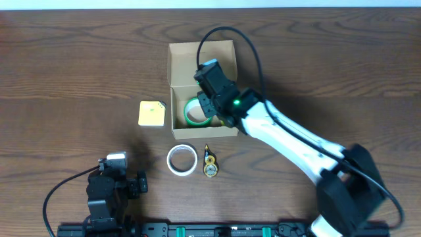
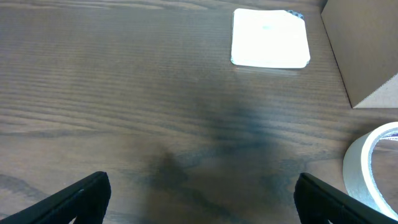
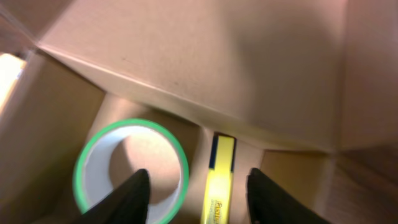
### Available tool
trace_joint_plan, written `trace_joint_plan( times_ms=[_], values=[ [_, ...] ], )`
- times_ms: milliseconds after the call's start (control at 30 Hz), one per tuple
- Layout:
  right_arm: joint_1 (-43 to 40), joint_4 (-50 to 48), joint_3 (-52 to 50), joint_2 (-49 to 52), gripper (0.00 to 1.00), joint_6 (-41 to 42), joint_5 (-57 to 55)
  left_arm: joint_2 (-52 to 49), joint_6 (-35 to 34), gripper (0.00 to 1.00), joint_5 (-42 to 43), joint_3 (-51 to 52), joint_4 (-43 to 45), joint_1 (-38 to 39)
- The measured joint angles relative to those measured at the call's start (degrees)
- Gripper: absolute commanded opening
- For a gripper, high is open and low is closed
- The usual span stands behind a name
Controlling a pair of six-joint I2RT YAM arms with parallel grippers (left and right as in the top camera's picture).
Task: Pack container
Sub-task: 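Lower the highlighter into the box beside the tape and release, then move the right gripper to the correction tape dispenser and grasp it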
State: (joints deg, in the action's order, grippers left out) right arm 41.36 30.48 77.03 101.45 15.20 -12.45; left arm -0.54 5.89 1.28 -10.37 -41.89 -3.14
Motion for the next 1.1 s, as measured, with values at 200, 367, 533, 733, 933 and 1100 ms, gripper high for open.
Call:
trace_joint_plan(
  times_ms=[200, 367, 533, 733, 933, 1100],
  values=[
    [0.42, 19.26, 1.42, -15.67, 0.58, 5.64, -0.09, 0.0, 0.0, 0.95, 0.0, 0.0, 0.0, -0.02],
    [7.06, 34.12, 0.15, -21.14, 0.6, 16.57, -1.79, 0.0, 0.0, 0.95, 0.0, 0.0, 0.0, -0.02],
    [18.88, 36.02, -9.29, -21.05, 0.72, 35.74, -2.78, 0.0, 0.0, 0.95, 0.0, 0.0, 0.0, -0.02],
    [23.98, 26.21, -15.74, -20.52, 0.76, 52.41, -4.04, 0.0, 0.0, 0.95, 0.0, 0.0, 0.0, -0.02],
    [23.96, 19.56, -16.96, -14.45, 0.77, 58.49, -4.31, 0.0, 0.0, 0.95, 0.0, 0.0, 0.0, -0.02],
    [23.87, 16.46, -17.0, -7.52, 0.79, 60.76, -3.78, 0.0, 0.0, 0.95, 0.0, 0.0, 0.0, -0.02]
  ],
)
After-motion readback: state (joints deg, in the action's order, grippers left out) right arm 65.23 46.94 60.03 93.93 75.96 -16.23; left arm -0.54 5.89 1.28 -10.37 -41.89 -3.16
